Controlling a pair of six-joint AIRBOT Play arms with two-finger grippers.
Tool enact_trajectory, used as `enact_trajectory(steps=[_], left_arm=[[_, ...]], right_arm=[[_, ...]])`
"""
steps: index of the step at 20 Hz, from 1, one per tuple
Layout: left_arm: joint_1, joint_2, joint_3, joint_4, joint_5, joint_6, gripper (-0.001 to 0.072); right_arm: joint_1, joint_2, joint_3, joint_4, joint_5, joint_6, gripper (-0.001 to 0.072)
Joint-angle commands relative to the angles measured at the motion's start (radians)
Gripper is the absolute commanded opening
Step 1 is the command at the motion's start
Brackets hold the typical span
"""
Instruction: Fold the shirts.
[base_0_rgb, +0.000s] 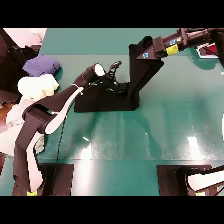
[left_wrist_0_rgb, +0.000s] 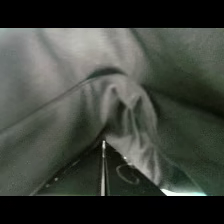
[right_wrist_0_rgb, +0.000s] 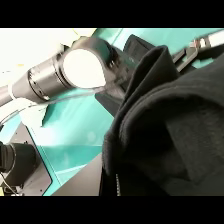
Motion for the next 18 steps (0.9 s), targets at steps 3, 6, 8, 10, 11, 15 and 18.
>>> enact_trajectory(steps=[3, 6, 8, 10, 11, 15, 18], left_arm=[[0.100, 0.068, 0.044, 0.076, -0.100, 0.003, 0.0024], [0.183, 0.163, 0.050, 0.174, -0.148, 0.017, 0.0024], [0.248, 0.227, 0.050, 0.210, -0.202, 0.047, 0.0024], [0.317, 0.286, 0.050, 0.219, -0.255, 0.068, 0.0024], [0.346, 0.314, 0.050, 0.219, -0.275, 0.075, 0.0024], [0.437, 0.411, 0.051, 0.221, -0.313, 0.074, 0.0024], [0.475, 0.456, 0.054, 0.221, -0.338, 0.074, 0.0025]], right_arm=[[0.022, -0.008, -0.012, -0.001, -0.056, -0.010, 0.0012], [0.054, -0.024, -0.012, 0.001, -0.071, -0.022, 0.0012], [0.103, -0.053, -0.011, 0.002, -0.095, -0.046, 0.0013], [0.172, -0.095, -0.011, 0.002, -0.150, -0.077, 0.0013], [0.213, -0.122, -0.011, 0.002, -0.188, -0.095, 0.0014], [0.417, -0.262, -0.003, 0.003, -0.471, -0.211, 0.0198], [0.518, -0.377, 0.106, 0.002, -0.557, -0.213, 0.0454]])
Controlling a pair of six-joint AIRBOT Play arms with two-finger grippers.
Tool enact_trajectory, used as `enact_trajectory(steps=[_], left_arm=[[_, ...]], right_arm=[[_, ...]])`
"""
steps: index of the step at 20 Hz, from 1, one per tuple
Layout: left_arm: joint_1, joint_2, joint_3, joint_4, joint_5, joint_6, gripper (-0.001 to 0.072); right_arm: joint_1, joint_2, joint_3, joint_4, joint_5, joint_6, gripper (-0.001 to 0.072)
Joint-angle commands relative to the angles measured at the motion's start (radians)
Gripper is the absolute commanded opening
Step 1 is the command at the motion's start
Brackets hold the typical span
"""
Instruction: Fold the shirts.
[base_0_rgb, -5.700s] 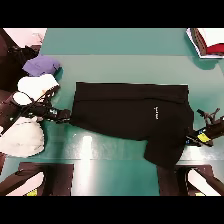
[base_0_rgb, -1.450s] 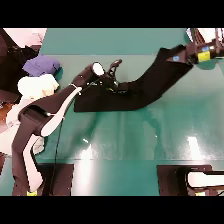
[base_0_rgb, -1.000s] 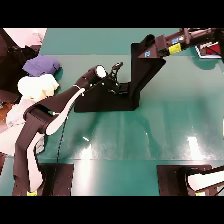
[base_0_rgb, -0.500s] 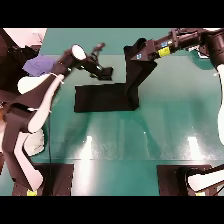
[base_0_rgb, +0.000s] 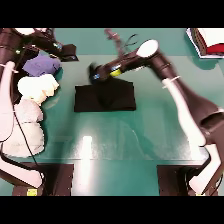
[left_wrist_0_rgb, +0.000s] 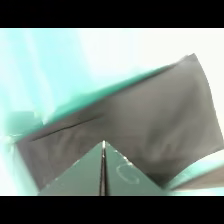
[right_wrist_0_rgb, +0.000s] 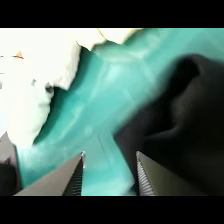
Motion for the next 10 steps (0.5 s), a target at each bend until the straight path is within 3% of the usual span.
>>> enact_trajectory(steps=[1, 3, 7, 10], left_arm=[[0.053, 0.066, 0.002, 0.006, -0.047, 0.004, 0.0025], [0.058, 0.088, 0.002, 0.009, -0.056, 0.005, 0.0025], [0.058, 0.102, 0.002, 0.009, -0.070, 0.005, 0.0025], [0.058, 0.102, 0.002, 0.009, -0.072, 0.005, 0.0025]], right_arm=[[0.103, -0.090, 0.060, -0.002, -0.145, -0.036, 0.0481], [0.066, -0.026, -0.017, -0.013, -0.114, -0.036, 0.0481], [-0.117, 0.129, -0.231, -0.196, 0.089, 0.024, 0.0480], [-0.309, 0.235, -0.456, -0.232, 0.130, 0.083, 0.0480]])
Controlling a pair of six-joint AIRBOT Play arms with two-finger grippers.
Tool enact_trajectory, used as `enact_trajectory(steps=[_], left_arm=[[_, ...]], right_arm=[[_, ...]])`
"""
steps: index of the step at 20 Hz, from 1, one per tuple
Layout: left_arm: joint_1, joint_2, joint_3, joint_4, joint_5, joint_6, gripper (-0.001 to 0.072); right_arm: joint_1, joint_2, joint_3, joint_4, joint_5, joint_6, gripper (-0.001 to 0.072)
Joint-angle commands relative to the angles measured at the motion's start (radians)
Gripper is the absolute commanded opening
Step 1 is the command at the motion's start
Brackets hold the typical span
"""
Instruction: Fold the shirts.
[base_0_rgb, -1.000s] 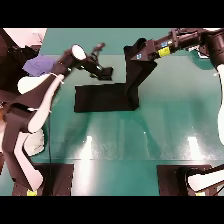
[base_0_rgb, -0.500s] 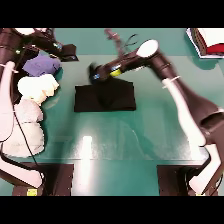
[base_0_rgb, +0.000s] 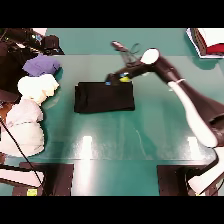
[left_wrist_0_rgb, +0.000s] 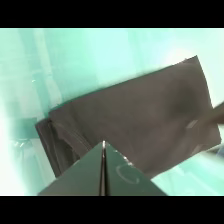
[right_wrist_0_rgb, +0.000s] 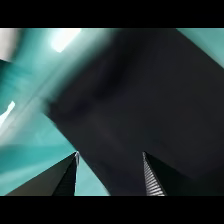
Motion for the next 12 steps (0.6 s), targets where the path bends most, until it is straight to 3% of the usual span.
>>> enact_trajectory(steps=[1, 2, 4, 7, 12], left_arm=[[0.003, 0.006, 0.001, 0.001, -0.007, 0.000, 0.0025], [0.003, 0.006, 0.001, 0.000, -0.006, 0.000, 0.0025], [0.003, 0.006, 0.001, -0.005, -0.003, 0.000, 0.0025], [0.003, 0.006, -0.006, -0.007, 0.001, 0.000, 0.0025], [0.003, 0.006, -0.042, -0.016, 0.004, 0.000, 0.0025]], right_arm=[[-0.204, 0.116, -0.241, -0.066, 0.069, 0.072, 0.0480], [-0.263, 0.138, -0.303, -0.064, 0.061, 0.098, 0.0486], [-0.352, 0.149, -0.389, -0.053, 0.065, 0.115, 0.0720], [-0.417, 0.130, -0.494, 0.056, 0.025, 0.110, 0.0713], [-0.359, 0.041, -0.513, 0.279, -0.020, 0.016, 0.0689]])
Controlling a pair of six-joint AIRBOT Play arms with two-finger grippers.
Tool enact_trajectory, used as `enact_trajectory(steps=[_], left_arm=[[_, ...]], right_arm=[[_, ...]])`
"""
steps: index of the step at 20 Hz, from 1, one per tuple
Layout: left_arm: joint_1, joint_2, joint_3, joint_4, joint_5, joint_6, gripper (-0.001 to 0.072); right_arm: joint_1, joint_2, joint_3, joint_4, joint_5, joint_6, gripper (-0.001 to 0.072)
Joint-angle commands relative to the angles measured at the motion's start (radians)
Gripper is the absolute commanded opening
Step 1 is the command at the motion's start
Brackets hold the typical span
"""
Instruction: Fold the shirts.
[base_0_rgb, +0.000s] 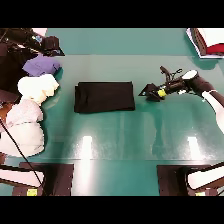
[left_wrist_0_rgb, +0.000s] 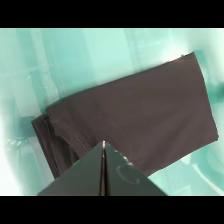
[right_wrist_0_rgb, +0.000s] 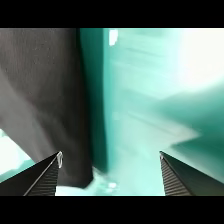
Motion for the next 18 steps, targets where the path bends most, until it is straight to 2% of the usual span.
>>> enact_trajectory(steps=[1, 4, 7, 9, 10, 13, 16, 18], left_arm=[[0.000, 0.001, -0.022, -0.008, 0.002, 0.000, 0.0025], [0.000, 0.001, -0.023, -0.013, 0.002, 0.000, 0.0025], [0.000, 0.001, -0.023, -0.013, 0.002, 0.000, 0.0025], [0.000, 0.001, -0.023, -0.013, 0.000, 0.000, 0.0025], [0.000, 0.001, -0.023, -0.014, 0.000, 0.000, 0.0025], [0.000, 0.001, -0.023, -0.015, -0.010, 0.000, 0.0025], [-0.010, 0.001, -0.023, -0.026, -0.020, 0.000, 0.0025], [-0.047, 0.001, -0.023, -0.026, -0.025, 0.001, 0.0025]], right_arm=[[0.040, -0.055, -0.027, 0.172, -0.059, -0.051, 0.0688], [0.101, -0.101, -0.024, 0.261, -0.104, -0.070, 0.0662], [0.163, -0.151, 0.047, 0.258, -0.107, -0.074, 0.0578], [0.198, -0.182, 0.127, 0.254, -0.110, -0.074, 0.0570], [0.211, -0.199, 0.168, 0.254, -0.111, -0.074, 0.0534], [0.225, -0.223, 0.245, 0.252, -0.111, -0.079, 0.0027], [0.194, -0.195, 0.255, 0.248, -0.120, -0.090, 0.0014], [0.152, -0.130, 0.234, 0.170, -0.144, -0.088, 0.0013]])
